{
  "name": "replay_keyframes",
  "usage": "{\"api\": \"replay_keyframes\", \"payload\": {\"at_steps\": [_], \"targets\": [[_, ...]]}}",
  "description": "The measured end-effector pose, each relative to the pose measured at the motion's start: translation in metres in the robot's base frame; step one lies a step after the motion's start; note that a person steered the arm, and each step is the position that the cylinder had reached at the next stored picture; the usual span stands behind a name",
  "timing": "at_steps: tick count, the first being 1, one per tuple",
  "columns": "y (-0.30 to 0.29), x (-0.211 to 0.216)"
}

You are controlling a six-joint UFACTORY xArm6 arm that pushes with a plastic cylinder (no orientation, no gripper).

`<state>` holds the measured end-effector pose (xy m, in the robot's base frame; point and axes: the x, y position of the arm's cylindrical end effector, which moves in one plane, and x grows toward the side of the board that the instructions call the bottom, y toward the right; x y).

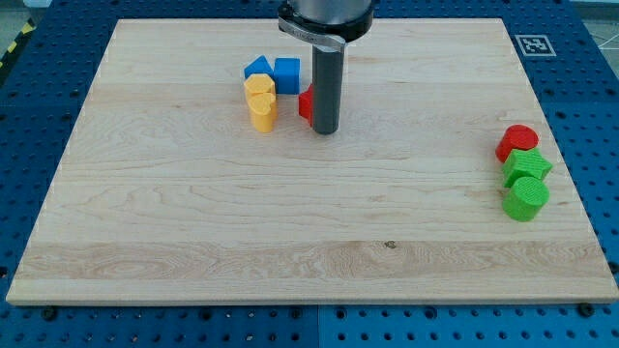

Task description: Push red star towards yellow hexagon

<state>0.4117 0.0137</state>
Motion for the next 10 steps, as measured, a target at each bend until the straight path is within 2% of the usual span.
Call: {"api": "replay_keyframes", "payload": {"at_steps": [3, 5, 6, 10], "targets": [[0.015, 0.000], [0.019, -0.019], [0.007, -0.029], [-0.017, -0.024]]}}
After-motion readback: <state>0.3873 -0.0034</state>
